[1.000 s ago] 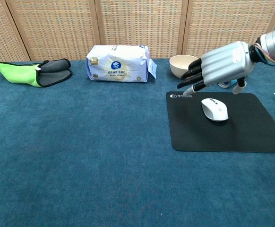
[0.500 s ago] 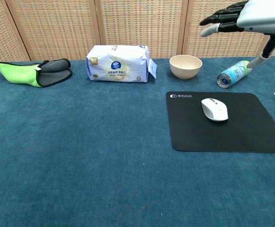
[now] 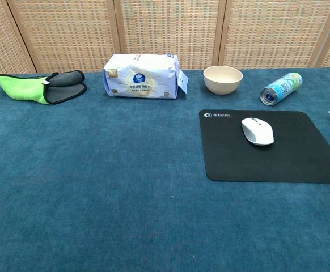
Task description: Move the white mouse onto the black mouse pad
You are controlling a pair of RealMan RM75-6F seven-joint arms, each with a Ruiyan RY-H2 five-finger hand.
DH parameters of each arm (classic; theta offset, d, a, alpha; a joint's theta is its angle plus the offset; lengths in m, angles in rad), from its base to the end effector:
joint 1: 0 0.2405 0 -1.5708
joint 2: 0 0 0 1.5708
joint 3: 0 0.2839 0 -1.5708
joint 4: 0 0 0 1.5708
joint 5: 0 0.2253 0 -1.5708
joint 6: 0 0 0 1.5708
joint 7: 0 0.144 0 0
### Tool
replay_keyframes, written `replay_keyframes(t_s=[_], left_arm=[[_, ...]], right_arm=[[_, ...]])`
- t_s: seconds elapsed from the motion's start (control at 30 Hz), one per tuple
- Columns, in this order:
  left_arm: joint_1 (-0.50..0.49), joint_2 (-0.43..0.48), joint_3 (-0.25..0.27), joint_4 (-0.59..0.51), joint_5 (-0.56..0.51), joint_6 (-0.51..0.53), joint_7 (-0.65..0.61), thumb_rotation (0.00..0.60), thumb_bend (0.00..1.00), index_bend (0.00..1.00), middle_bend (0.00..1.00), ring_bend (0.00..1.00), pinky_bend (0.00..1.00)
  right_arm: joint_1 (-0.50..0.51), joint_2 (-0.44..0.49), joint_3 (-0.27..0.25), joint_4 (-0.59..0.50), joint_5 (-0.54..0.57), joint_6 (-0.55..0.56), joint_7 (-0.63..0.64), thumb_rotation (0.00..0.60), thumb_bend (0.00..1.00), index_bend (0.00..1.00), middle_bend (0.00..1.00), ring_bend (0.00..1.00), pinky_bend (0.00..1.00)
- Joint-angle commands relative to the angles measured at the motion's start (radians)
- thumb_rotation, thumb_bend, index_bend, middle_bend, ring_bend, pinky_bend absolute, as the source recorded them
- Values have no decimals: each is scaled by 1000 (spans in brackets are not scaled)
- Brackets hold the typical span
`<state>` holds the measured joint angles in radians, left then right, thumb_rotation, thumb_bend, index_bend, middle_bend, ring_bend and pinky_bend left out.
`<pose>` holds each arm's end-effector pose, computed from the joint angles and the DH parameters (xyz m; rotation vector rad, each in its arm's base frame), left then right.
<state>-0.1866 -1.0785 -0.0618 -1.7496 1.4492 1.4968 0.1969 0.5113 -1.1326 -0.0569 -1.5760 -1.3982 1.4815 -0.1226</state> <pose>-0.3002 0.2163 0.1638 -1.4264 -0.7717 -0.8985 -0.2713 -0.2984 0.1482 1.6163 -0.6071 0.9872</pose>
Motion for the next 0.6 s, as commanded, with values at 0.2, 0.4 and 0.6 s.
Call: replay_keyframes(t_s=[0.2, 0.4, 0.6], left_arm=[[44, -12, 35, -2, 58, 48, 12, 600, 0, 0, 0, 0, 0], [61, -10, 42, -21, 64, 54, 30, 600, 0, 0, 0, 0, 0], [65, -13, 42, -26, 61, 45, 49, 600, 0, 0, 0, 0, 0]], right_arm=[[-205, 12, -17, -102, 7, 140, -47, 600, 0, 0, 0, 0, 0], [-272, -25, -7, -33, -22, 174, 19, 600, 0, 0, 0, 0, 0], [-310, -47, 10, 33, -45, 186, 61, 600, 0, 0, 0, 0, 0]])
